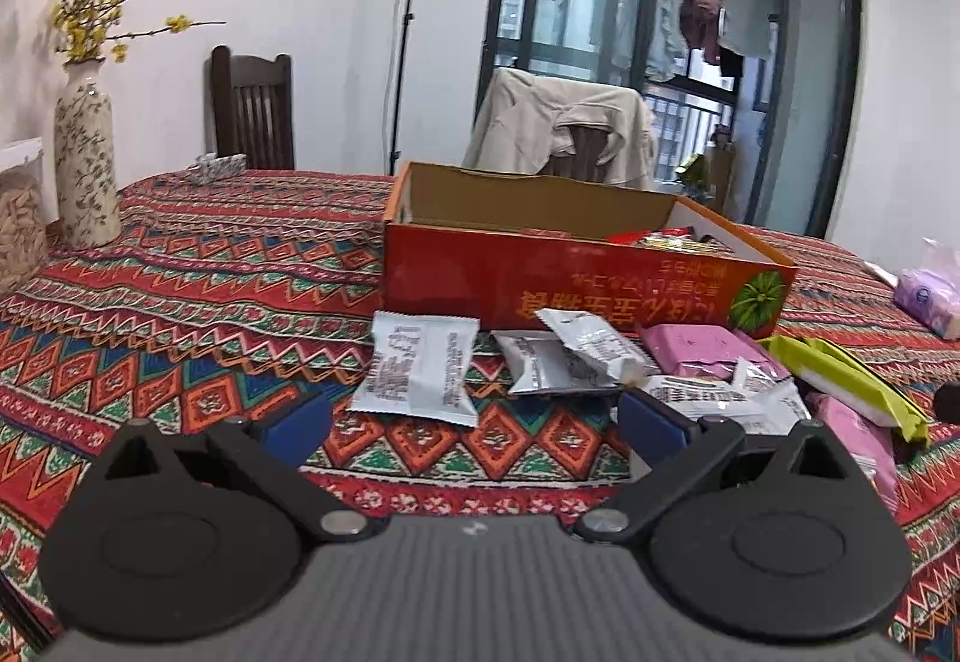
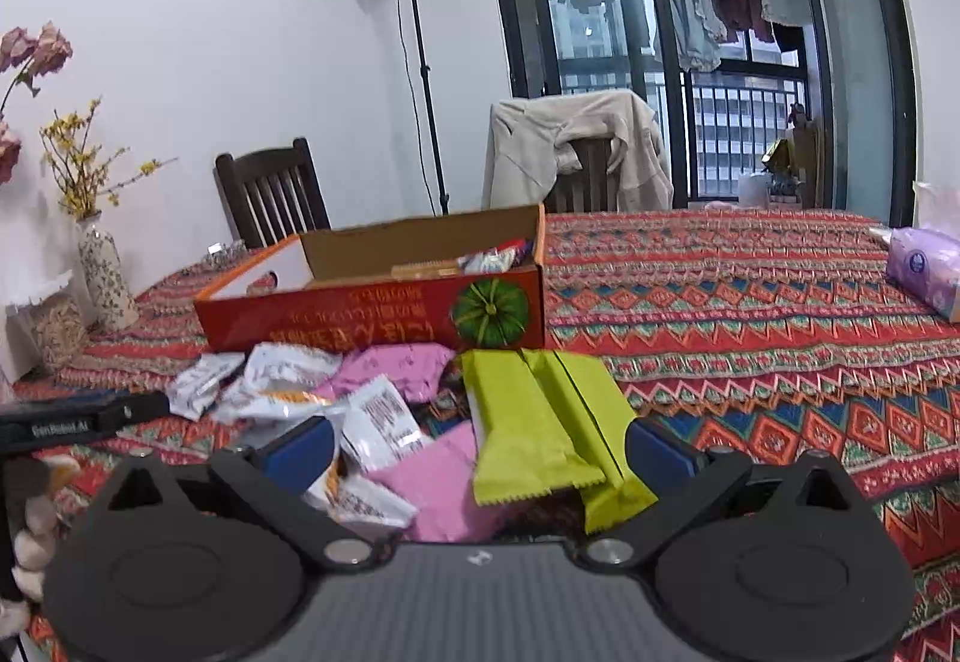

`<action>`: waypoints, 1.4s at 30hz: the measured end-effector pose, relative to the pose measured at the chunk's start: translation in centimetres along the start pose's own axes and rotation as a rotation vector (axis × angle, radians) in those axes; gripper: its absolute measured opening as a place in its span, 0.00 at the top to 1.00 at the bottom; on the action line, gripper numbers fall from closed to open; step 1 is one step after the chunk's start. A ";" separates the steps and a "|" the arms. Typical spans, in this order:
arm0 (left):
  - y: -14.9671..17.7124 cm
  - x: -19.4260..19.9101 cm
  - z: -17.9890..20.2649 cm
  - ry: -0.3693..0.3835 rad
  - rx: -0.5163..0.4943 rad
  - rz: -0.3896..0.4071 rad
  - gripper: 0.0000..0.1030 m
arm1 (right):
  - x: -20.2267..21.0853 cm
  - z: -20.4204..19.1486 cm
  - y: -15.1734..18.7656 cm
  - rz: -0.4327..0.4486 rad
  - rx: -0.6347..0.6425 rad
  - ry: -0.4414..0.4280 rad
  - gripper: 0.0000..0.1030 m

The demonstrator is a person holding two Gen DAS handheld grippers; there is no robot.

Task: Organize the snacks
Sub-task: 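Grasp a yellow-green bar with the right gripper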

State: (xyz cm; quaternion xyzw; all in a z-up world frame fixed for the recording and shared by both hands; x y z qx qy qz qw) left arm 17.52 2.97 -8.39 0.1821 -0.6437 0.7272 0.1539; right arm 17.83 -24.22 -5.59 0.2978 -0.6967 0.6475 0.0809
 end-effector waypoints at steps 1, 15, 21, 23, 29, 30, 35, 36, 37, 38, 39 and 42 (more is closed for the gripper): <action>0.0 0.0 -0.1 0.004 0.006 -0.001 0.00 | 0.0 0.1 0.2 -0.004 -0.003 -0.003 0.00; 0.0 -0.2 -0.7 0.029 0.061 -0.010 0.00 | -1.2 2.2 0.1 -0.020 0.013 0.082 0.02; 0.0 -0.1 -0.7 0.036 0.070 -0.009 0.00 | -3.2 4.9 -2.2 -0.030 -0.012 0.121 0.22; 0.0 -0.1 -0.7 0.036 0.073 -0.009 0.00 | -4.5 5.9 -2.6 -0.059 -0.006 0.143 0.35; -0.1 -0.1 -0.9 0.040 0.083 -0.007 0.00 | -8.4 6.6 -2.2 -0.180 -0.028 0.073 0.50; -0.1 -0.1 -0.9 0.041 0.083 -0.008 0.00 | -8.8 6.5 -2.1 -0.190 -0.025 0.069 0.53; 0.0 -0.2 -0.9 0.042 0.083 -0.014 0.00 | -9.6 6.5 -1.3 -0.195 -0.016 0.075 0.63; 0.0 -0.2 -0.8 0.042 0.083 -0.015 0.00 | -9.5 6.2 -1.2 -0.191 0.005 0.085 0.63; 0.0 -0.2 -0.8 0.042 0.083 -0.016 0.00 | -9.5 6.0 -1.1 -0.187 0.018 0.092 0.65; 0.0 -0.2 -0.8 0.042 0.083 -0.017 0.00 | -9.4 5.9 -1.0 -0.183 0.026 0.097 0.65; 0.0 -0.2 -0.8 0.041 0.083 -0.016 0.00 | -9.3 5.8 -1.0 -0.178 0.031 0.101 0.65; 0.0 -0.3 -0.8 0.039 0.085 -0.016 0.00 | -9.1 5.7 -0.9 -0.149 0.040 0.127 0.68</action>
Point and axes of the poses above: each gripper's, at about its wrist camera, not at the fingertips, and x roughly against the way its jaws point, z to its right, y to its underside, the point moved 8 cm from there along -x, roughly the way its jaws point, and after that the axes turned 2 degrees about -z, right-handed, at the moved point
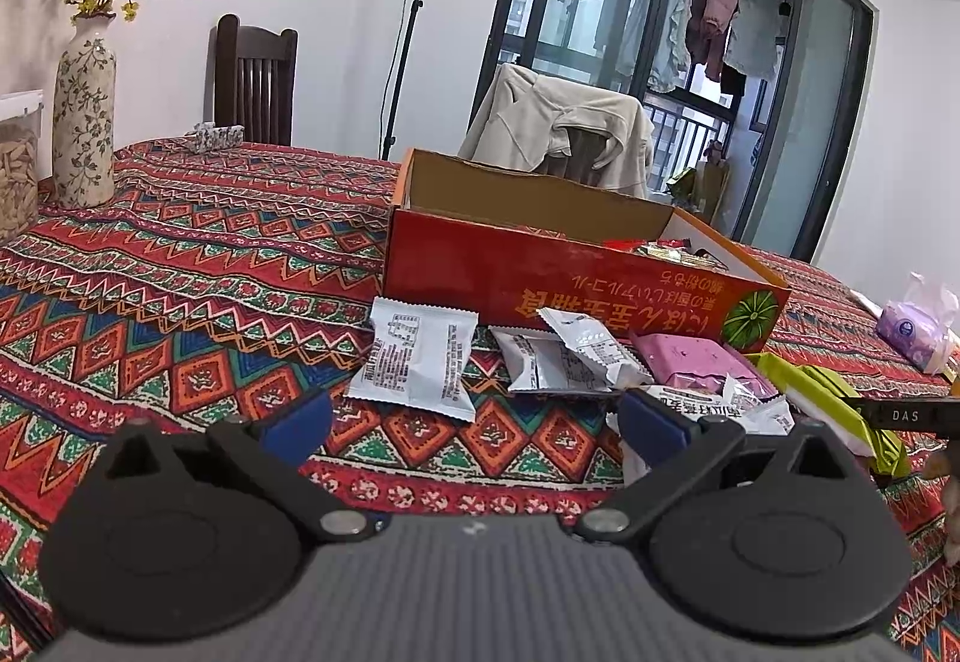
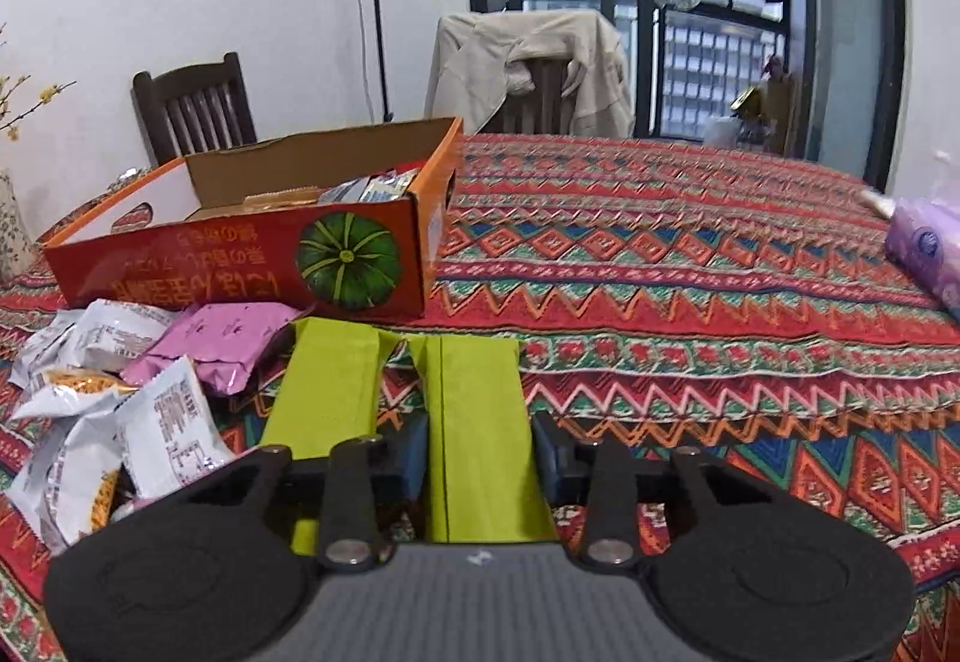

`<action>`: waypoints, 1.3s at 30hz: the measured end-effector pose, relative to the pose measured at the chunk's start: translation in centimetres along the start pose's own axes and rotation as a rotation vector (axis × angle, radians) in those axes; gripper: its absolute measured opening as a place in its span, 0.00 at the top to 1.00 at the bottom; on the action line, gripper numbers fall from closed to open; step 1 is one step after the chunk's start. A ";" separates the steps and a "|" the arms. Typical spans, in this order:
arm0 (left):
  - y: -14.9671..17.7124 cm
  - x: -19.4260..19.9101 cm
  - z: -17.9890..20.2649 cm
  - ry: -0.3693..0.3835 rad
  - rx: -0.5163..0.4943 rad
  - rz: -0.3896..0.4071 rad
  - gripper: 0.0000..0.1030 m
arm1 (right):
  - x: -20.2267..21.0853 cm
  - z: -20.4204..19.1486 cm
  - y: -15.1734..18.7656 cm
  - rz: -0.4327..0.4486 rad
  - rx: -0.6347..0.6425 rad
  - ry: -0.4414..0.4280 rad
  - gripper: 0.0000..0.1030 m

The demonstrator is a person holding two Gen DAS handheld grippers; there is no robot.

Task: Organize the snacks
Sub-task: 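Grasp a yellow-green bar with the right gripper, then grasp a white sachet with the left gripper while the right gripper holds the green bar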

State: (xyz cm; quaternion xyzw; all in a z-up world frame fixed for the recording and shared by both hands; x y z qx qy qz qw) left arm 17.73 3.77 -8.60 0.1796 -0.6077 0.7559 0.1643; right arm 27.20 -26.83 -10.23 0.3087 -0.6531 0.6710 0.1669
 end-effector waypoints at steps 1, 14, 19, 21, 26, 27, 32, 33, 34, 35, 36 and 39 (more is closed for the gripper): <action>0.0 0.0 0.0 -0.001 0.000 -0.001 0.00 | 0.2 -0.1 0.0 0.015 0.007 0.017 0.68; 0.0 0.0 0.0 -0.036 -0.010 0.003 0.00 | 4.2 0.3 -1.2 0.234 0.009 0.085 0.68; -0.1 0.3 -0.2 -0.109 -0.022 0.001 0.00 | 4.3 0.6 -1.3 0.245 -0.003 0.076 0.68; -0.4 0.2 -0.5 -0.106 -0.012 -0.019 0.00 | 4.4 0.7 -1.2 0.249 -0.006 0.075 0.68; -1.8 0.0 -2.1 -0.142 0.012 -0.039 0.00 | 4.5 0.9 -1.2 0.255 -0.014 0.072 0.68; -2.2 -0.1 -2.4 -0.158 0.008 -0.046 0.00 | 4.5 0.9 -1.2 0.257 -0.016 0.071 0.68; -3.6 -1.7 -3.3 -0.209 -0.032 -0.099 0.00 | 4.6 1.1 -1.2 0.264 -0.028 0.067 0.68; -3.7 -2.2 -3.4 -0.215 -0.037 -0.113 0.00 | 4.7 1.1 -1.2 0.265 -0.030 0.067 0.68; -3.7 -2.7 -3.5 -0.218 -0.040 -0.129 0.00 | 4.7 1.2 -1.1 0.266 -0.031 0.066 0.68; -3.7 -3.2 -3.5 -0.219 -0.042 -0.145 0.00 | 4.7 1.2 -1.2 0.265 -0.033 0.066 0.68; -3.7 -3.8 -3.6 -0.219 -0.039 -0.162 0.00 | 4.6 1.2 -1.2 0.265 -0.035 0.066 0.68; -3.8 -5.4 -3.0 -0.204 -0.053 -0.197 0.00 | 4.5 1.3 -1.2 0.262 -0.042 0.061 0.68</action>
Point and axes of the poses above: each gripper's, at about its wrist camera, not at the fingertips, and x roughly against the way its jaws point, z to its right, y to its underside, the point moved 8 cm from there along -x, roughly the way its jaws point, and after that the axes turned 2 degrees about -z, right-handed, at the moved point
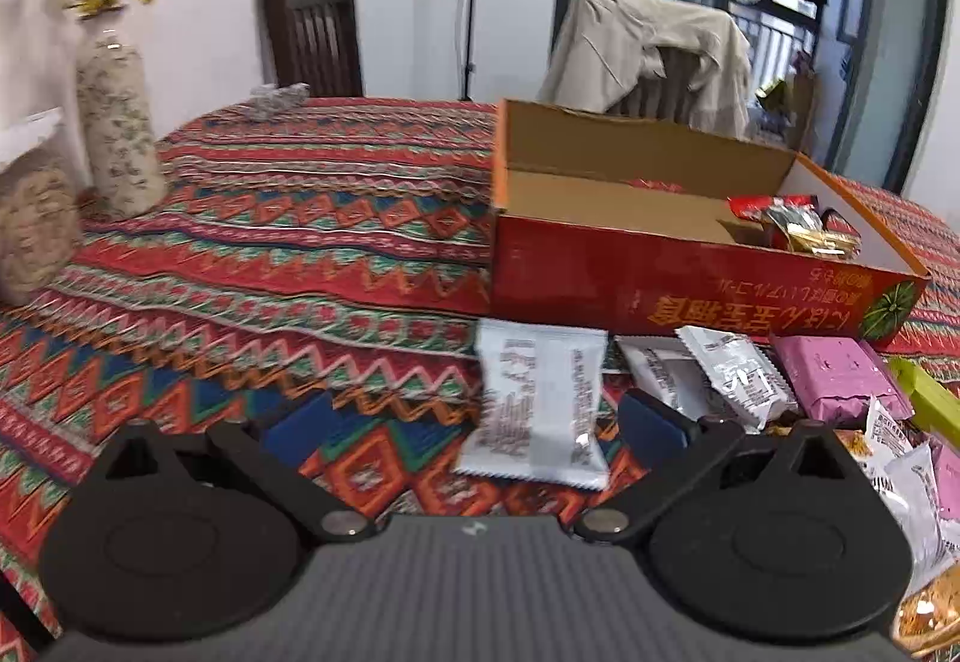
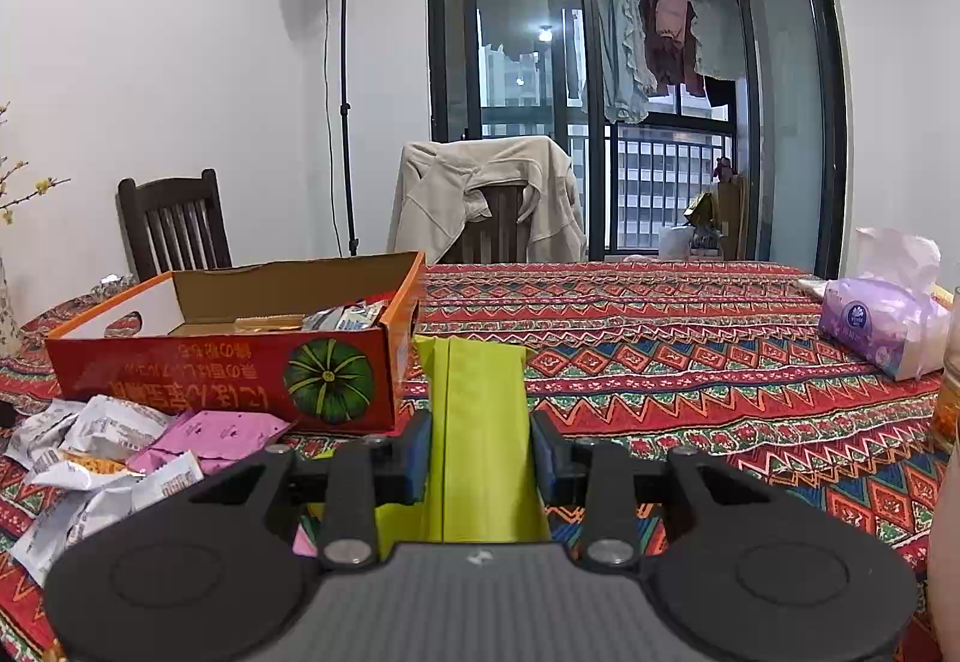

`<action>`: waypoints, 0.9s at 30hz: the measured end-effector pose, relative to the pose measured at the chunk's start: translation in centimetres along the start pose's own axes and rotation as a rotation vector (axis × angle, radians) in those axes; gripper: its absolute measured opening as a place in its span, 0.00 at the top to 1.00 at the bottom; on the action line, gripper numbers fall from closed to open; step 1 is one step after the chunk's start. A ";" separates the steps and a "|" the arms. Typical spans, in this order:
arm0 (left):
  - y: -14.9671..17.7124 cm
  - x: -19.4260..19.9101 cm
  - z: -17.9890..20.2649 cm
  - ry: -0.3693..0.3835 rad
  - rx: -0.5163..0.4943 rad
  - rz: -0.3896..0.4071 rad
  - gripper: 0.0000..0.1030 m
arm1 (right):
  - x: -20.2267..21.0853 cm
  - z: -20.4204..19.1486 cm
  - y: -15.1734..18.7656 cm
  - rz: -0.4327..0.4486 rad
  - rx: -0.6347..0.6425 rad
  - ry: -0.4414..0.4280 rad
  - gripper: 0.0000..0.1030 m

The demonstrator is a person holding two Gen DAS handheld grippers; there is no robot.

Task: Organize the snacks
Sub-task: 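Grasp a white sachet with the left gripper while the right gripper holds the green bar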

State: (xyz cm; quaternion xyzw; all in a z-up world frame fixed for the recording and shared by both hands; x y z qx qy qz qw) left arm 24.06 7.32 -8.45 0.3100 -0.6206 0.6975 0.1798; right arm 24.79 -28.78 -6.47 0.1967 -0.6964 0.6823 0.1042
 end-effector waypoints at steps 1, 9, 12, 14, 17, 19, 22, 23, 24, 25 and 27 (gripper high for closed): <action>-0.1 -0.5 0.4 -0.010 -0.013 -0.008 0.00 | 0.0 0.0 0.0 -0.001 -0.003 -0.001 0.68; 0.4 -3.2 1.4 -0.072 -0.027 -0.043 0.00 | -0.2 -0.1 0.0 -0.006 -0.003 -0.006 0.68; 0.6 -3.8 1.6 -0.067 -0.030 -0.055 0.06 | -0.2 -0.2 0.0 -0.006 0.000 -0.008 0.68; 0.7 -3.9 1.6 -0.054 -0.020 -0.050 0.09 | -0.2 -0.2 0.1 -0.006 0.000 -0.009 0.68; 0.6 -3.6 1.8 -0.042 -0.032 -0.030 0.25 | -0.2 -0.2 0.1 -0.007 0.001 -0.010 0.68; 0.6 -3.3 2.1 -0.028 -0.037 -0.018 0.41 | -0.2 -0.3 0.1 -0.007 0.001 -0.010 0.68; 0.5 -2.9 2.3 0.003 -0.022 -0.010 0.53 | -0.2 -0.3 0.1 -0.007 0.000 -0.011 0.67; 0.6 -2.6 2.2 0.013 -0.010 -0.007 0.53 | -0.2 -0.3 0.1 -0.007 0.001 -0.012 0.67; 0.6 -2.5 2.2 0.014 -0.005 -0.002 0.53 | -0.2 -0.3 0.1 -0.006 0.001 -0.013 0.67; 0.6 -2.3 2.1 0.008 -0.003 0.005 0.54 | -0.1 -0.3 0.1 -0.005 0.000 -0.014 0.67; 0.5 -1.8 1.9 0.003 0.008 0.021 0.53 | -0.1 -0.2 0.1 -0.005 -0.001 -0.015 0.67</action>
Point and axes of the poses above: each gripper's, at about its wrist camera, not at the fingertips, and x roughly against the way its jaws point, z to its right, y to its underside, the point moved 8 cm from there along -x, roughly the way its jaws point, and after that the axes turned 2 degrees about -z, right-handed, at the moved point
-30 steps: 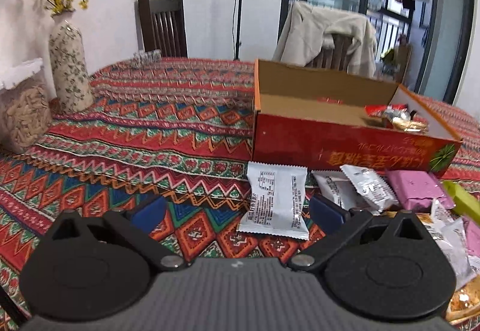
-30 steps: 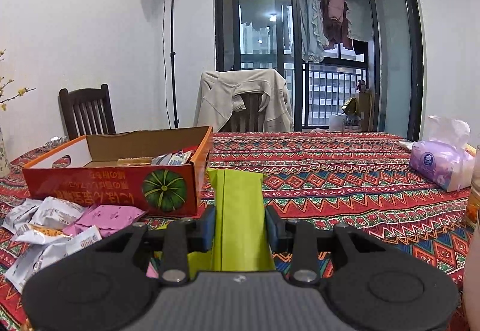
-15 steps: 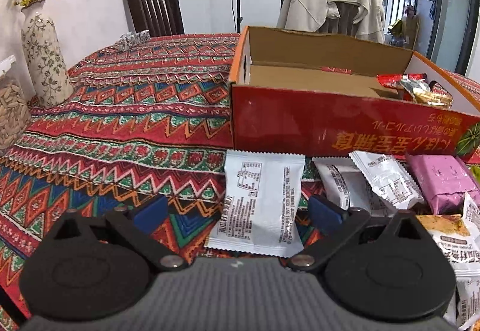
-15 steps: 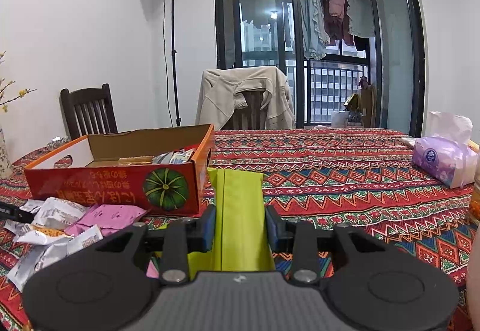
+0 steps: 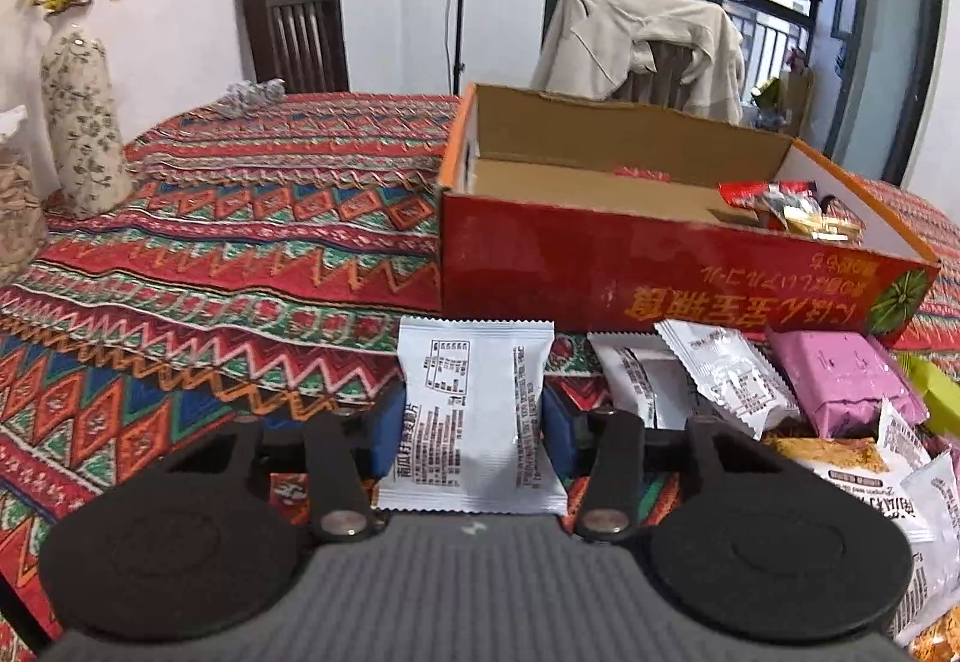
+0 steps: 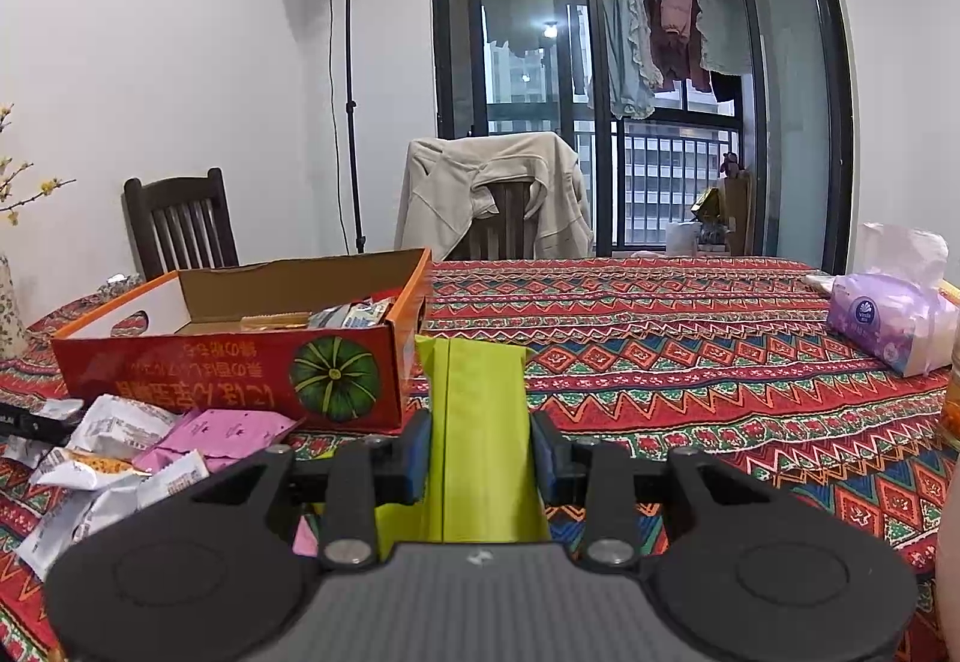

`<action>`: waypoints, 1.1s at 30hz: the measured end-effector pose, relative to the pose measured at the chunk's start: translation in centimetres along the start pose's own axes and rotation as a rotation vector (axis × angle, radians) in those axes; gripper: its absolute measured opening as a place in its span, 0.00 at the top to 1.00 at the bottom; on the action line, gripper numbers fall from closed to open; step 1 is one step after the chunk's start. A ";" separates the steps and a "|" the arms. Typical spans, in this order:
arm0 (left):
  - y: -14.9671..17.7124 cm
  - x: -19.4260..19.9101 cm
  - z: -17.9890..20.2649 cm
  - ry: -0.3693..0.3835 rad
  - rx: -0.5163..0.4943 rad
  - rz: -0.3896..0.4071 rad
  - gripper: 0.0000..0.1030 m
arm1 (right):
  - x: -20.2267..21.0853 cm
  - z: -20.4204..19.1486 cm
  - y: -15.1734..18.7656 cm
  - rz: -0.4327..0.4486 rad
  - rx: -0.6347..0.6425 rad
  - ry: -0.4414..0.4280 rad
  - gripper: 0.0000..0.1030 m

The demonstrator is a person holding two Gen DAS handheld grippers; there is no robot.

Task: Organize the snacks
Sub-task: 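Grasp a white sachet with the left gripper while the right gripper holds the green bar, then lift both held snacks and carry them over the orange box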

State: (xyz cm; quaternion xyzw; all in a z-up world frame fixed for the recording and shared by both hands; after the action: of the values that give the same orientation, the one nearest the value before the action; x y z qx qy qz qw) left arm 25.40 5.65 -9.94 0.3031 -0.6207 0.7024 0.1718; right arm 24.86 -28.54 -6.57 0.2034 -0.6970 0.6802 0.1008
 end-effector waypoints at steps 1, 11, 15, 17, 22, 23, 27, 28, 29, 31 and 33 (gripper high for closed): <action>-0.1 0.2 -0.1 0.004 0.004 0.006 0.53 | 0.0 0.0 0.0 0.001 0.000 0.000 0.67; -0.5 3.6 0.2 0.035 0.023 0.110 0.54 | 0.0 0.0 -0.1 0.003 0.000 0.000 0.67; -1.2 4.8 0.5 0.074 0.042 0.158 0.53 | 0.2 0.0 -0.1 0.016 -0.002 -0.002 0.67; -1.7 5.4 0.7 0.079 0.041 0.176 0.54 | 0.4 -0.1 -0.3 0.030 -0.001 -0.005 0.68; -3.0 6.3 1.3 0.096 0.039 0.206 0.54 | 1.2 0.0 -1.4 0.074 -0.014 -0.008 0.68; -3.3 6.4 1.5 0.098 0.037 0.210 0.53 | 1.4 0.0 -1.8 0.082 -0.017 -0.011 0.68; -4.5 6.4 2.1 0.101 0.031 0.223 0.53 | 1.8 -0.6 -3.6 0.111 -0.011 -0.029 0.68; -4.8 6.3 2.3 0.106 0.032 0.224 0.54 | 1.8 -0.9 -4.1 0.120 -0.002 -0.034 0.68; -5.1 6.2 2.4 0.110 0.035 0.224 0.54 | 1.9 -1.1 -4.5 0.126 0.006 -0.038 0.68; -5.7 5.9 2.7 0.113 0.037 0.228 0.54 | 1.7 -1.9 -5.5 0.138 0.022 -0.051 0.68; -6.4 5.6 2.9 0.116 0.038 0.231 0.53 | 1.4 -2.8 -6.6 0.150 0.035 -0.066 0.68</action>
State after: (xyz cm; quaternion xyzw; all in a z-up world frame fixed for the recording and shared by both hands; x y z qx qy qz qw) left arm 25.72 3.11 -1.35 0.1917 -0.6271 0.7455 0.1195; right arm 25.94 -25.91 0.16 0.1747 -0.7012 0.6909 0.0226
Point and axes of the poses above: each gripper's, at about its wrist camera, not at the fingertips, and x roughly against the way its jaws point, z to its right, y to its underside, the point moved 8 cm from there along -x, roughly the way its jaws point, and after that the axes turned 2 degrees about -z, right-handed, at the moved point
